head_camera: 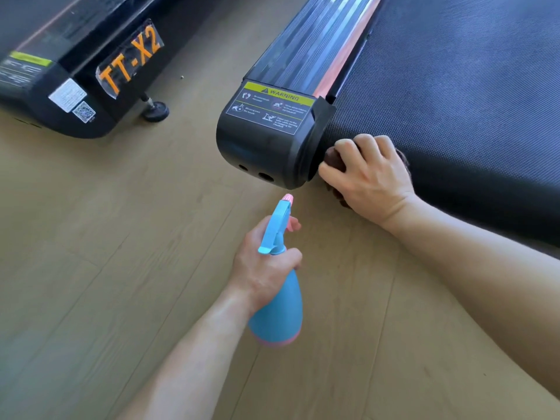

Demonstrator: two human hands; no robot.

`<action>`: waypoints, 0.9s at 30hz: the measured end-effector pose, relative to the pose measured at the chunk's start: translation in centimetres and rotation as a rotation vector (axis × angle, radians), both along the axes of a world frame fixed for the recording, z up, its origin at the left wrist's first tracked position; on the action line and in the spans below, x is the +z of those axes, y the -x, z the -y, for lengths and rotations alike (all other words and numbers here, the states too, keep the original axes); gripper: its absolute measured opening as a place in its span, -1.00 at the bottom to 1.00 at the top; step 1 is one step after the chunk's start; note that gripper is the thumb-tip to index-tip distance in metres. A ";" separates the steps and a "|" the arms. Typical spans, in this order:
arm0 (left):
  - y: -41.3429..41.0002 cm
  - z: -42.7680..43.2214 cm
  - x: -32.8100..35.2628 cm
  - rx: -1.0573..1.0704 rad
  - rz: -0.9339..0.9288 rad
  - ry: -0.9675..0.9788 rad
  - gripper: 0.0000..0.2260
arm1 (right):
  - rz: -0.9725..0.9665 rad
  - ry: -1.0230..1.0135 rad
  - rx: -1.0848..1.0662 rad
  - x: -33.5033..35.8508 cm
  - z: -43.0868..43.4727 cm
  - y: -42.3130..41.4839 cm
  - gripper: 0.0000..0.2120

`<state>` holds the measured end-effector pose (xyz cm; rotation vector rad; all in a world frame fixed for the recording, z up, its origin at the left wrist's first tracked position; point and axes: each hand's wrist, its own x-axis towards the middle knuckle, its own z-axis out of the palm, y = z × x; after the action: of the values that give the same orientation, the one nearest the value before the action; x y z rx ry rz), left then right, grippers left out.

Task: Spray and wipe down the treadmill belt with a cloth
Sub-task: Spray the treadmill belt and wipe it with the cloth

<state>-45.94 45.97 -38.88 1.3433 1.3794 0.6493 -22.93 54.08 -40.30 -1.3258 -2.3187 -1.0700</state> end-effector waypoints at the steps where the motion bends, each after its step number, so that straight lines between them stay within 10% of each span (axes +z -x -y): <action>1: 0.1 0.1 -0.1 -0.004 -0.002 0.004 -0.64 | 0.000 0.009 0.014 0.0 0.4 -0.5 -0.79; 27: 0.3 -0.7 1.8 -0.063 -0.006 -0.005 -0.54 | -0.300 0.221 -0.244 2.8 0.2 0.1 -0.76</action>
<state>-46.23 46.70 -37.13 1.3881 1.3361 0.6071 -23.00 53.88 -37.46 -1.7540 -2.1366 -0.6310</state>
